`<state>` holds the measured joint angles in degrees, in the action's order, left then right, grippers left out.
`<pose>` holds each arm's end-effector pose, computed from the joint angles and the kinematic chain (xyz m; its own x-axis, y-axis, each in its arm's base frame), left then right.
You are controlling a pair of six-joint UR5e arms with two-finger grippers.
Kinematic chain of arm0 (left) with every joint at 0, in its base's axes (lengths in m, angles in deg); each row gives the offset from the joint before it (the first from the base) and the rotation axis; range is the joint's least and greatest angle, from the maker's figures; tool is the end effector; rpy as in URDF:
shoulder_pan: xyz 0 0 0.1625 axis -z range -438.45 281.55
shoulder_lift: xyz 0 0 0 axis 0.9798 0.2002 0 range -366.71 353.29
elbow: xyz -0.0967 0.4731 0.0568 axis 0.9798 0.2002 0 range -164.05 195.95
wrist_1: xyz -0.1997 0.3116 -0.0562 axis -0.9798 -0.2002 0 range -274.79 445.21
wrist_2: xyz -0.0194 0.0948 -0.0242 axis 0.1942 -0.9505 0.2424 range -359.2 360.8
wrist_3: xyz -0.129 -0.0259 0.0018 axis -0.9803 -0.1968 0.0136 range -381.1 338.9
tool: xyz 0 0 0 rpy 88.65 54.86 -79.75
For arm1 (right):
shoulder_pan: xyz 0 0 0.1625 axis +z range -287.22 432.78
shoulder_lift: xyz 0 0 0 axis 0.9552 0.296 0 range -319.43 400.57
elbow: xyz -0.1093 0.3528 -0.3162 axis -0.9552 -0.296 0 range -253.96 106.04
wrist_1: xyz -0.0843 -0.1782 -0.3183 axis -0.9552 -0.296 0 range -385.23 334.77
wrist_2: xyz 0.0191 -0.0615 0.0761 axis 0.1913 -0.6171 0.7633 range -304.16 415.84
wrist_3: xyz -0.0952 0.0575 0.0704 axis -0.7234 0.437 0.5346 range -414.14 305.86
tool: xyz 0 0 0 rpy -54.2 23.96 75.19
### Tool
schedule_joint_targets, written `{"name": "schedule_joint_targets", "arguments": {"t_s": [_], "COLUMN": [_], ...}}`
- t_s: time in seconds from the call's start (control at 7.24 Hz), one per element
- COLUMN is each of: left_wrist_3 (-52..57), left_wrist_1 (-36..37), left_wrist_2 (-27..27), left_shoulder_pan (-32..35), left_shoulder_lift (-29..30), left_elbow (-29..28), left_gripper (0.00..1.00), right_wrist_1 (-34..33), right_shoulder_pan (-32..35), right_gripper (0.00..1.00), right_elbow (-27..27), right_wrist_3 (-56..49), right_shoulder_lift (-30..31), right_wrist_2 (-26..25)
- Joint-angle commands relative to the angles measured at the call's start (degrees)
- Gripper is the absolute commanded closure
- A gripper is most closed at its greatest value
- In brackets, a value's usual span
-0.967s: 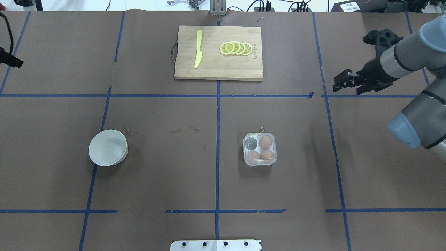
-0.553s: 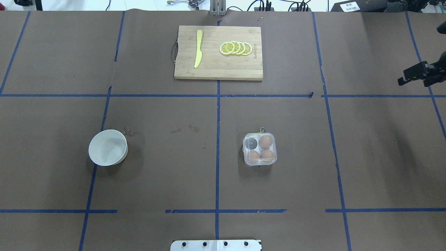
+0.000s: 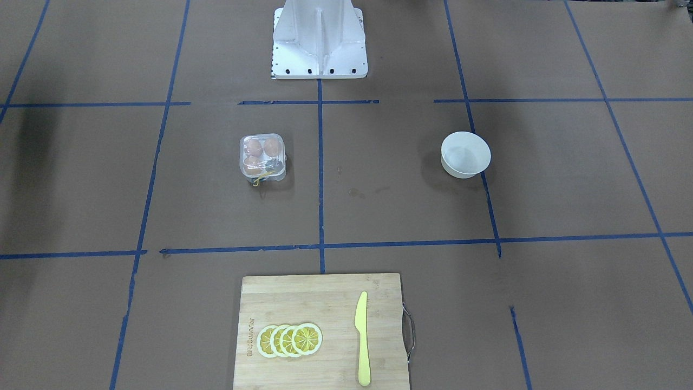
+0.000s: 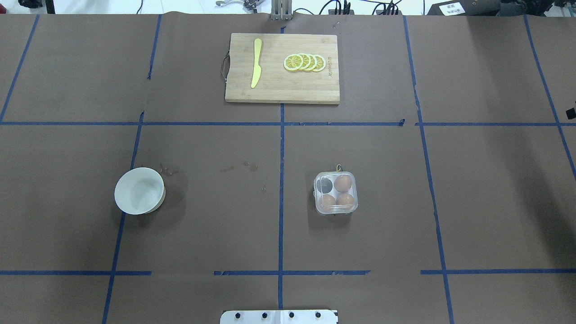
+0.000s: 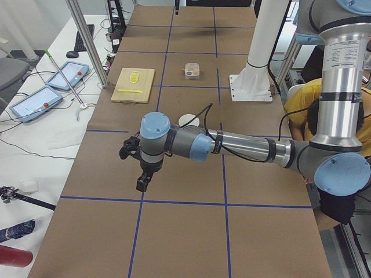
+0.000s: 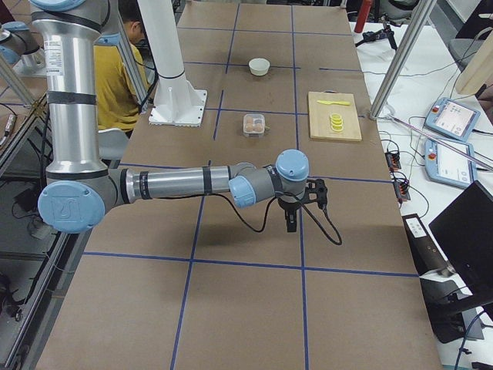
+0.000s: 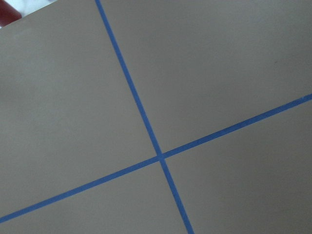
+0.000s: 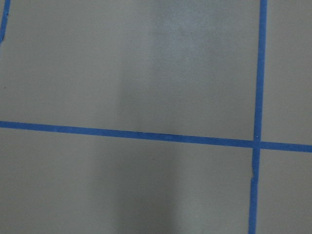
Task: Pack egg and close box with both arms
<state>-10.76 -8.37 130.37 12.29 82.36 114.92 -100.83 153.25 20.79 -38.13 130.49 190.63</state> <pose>-0.0554 -0.4559 0.6790 0.7622 0.2923 -0.5777 -0.1262 0.9423 0.3102 -0.0386 -0.4744 0.6746 0.6789 -0.0761 0.7303 -0.0320 0.9906 0.1330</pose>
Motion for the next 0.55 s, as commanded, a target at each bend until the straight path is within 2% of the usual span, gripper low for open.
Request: {"name": "schedule_joint_targets", "arguments": {"t_s": [0.0,0.14,0.41], "left_wrist_3": [-0.49,-8.16,-9.47], "left_wrist_1": [3.57,3.49,2.62], "left_wrist_2": [0.68,2.60,2.70], "left_shoulder_pan": [0.49,0.49,-0.29], "left_shoulder_lift": [-0.29,-0.47,-1.96], "left_elbow": [-0.96,-0.53,-1.84], "left_gripper": [0.00,0.00,0.00], "right_wrist_1": [-5.85,-6.13,-8.23], "right_shoulder_pan": [1.62,1.62,0.84], "right_gripper": [0.00,0.00,0.00], "right_elbow": [0.09,0.17,0.17], "right_wrist_3": [-6.41,-6.51,-6.69], "right_shoulder_lift": [-0.54,-0.11,-0.80], "right_wrist_2": [-3.74,-3.66,-3.22]}}
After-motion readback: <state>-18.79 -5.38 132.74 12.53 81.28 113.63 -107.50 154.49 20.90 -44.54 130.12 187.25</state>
